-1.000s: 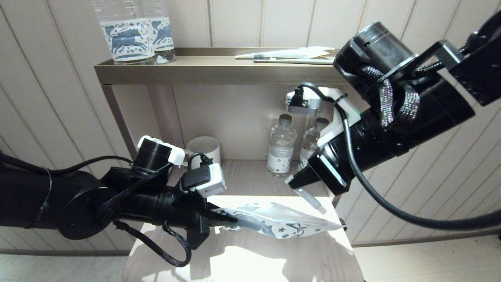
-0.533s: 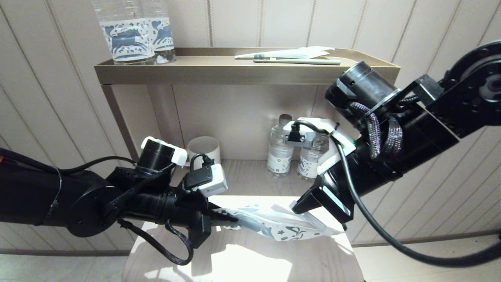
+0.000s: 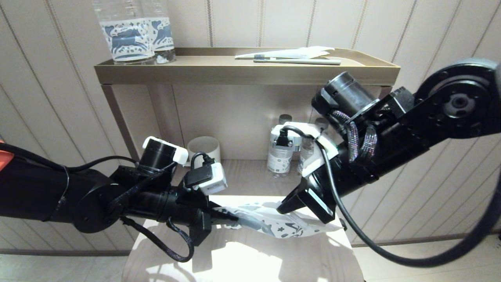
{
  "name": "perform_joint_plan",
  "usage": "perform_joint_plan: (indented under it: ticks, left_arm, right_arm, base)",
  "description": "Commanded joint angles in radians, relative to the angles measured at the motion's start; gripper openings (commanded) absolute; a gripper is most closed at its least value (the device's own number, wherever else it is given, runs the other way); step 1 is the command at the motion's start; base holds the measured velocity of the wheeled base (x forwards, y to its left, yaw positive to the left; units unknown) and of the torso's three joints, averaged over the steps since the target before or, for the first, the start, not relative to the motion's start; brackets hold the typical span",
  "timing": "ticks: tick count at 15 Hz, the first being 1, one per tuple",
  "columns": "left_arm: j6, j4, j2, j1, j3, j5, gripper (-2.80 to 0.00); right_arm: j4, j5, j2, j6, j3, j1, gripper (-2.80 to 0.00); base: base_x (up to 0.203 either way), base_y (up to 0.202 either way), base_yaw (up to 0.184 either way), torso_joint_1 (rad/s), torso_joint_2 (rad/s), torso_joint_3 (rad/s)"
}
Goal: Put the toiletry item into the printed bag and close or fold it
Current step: Place the toothpaste in the storage bag
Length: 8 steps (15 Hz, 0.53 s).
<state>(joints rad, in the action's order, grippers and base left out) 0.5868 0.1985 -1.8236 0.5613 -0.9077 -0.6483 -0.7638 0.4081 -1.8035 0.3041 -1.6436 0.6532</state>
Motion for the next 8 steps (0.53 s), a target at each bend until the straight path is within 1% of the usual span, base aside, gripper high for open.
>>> perform_joint_plan:
  ticks: [1, 8]
  left_arm:
    - [0.002, 0.002, 0.007, -0.001, -0.002, -0.005, -2.80]
    - [0.005, 0.001, -0.002, -0.002, 0.000, -0.007, -2.80]
  right_arm:
    - [0.003, 0.006, -0.027, 0.008, 0.005, 0.002, -2.80]
    - [0.003, 0.006, -0.039, 0.014, -0.053, 0.002, -2.80]
  base:
    - [0.000, 0.000, 0.000, 0.000, 0.00, 0.000]
    - [0.000, 0.000, 0.000, 0.000, 0.00, 0.000]
